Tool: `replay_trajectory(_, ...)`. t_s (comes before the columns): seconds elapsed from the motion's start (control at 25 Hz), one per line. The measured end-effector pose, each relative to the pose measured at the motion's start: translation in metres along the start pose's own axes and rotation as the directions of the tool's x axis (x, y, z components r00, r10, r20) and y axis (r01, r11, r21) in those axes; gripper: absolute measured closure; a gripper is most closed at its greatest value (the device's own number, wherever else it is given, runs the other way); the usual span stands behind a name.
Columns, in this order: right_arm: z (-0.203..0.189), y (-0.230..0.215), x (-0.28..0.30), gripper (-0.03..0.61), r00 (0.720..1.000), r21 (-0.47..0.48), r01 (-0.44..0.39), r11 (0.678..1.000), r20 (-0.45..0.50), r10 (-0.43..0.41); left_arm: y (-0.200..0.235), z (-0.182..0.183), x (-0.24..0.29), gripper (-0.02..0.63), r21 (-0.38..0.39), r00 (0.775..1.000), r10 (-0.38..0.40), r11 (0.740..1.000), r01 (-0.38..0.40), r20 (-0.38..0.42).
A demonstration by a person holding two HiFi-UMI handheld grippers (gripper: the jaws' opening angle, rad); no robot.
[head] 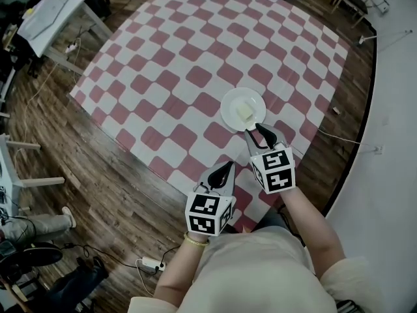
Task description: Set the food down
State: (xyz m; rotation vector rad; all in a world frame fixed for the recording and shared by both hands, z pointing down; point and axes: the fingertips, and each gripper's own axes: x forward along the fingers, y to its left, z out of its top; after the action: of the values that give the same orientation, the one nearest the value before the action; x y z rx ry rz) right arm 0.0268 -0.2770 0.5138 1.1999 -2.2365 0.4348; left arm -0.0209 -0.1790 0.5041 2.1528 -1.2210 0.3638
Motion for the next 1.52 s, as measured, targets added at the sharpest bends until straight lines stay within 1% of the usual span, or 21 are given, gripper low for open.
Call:
replay_trajectory(0.12,0.003,0.001,-0.012,0.491,0.999,0.013,0.025,1.0,0.04,-0.026,-0.003,-0.001,-0.005,0.614,0.01,1.0,-0.005,1.0,0.005,0.003)
replay_trajectory(0.52,0.005,0.014,-0.048,0.552,0.992,0.059,0.065,0.996,0.109,-0.071,-0.012,-0.004,-0.025,0.614,0.039,1.0,-0.016,0.999,0.016,0.011)
replay_trajectory(0.96,0.002,0.026,-0.075,0.572,0.984,0.093,0.09,0.992,0.146,-0.103,-0.02,-0.009,-0.044,0.614,0.062,0.999,-0.03,0.998,0.029,0.02)
replay_trajectory(1.52,-0.006,0.054,-0.109,0.572,0.981,0.101,0.066,0.993,0.173,-0.083,-0.034,-0.018,-0.069,0.614,0.095,0.998,-0.062,0.994,0.059,0.027)
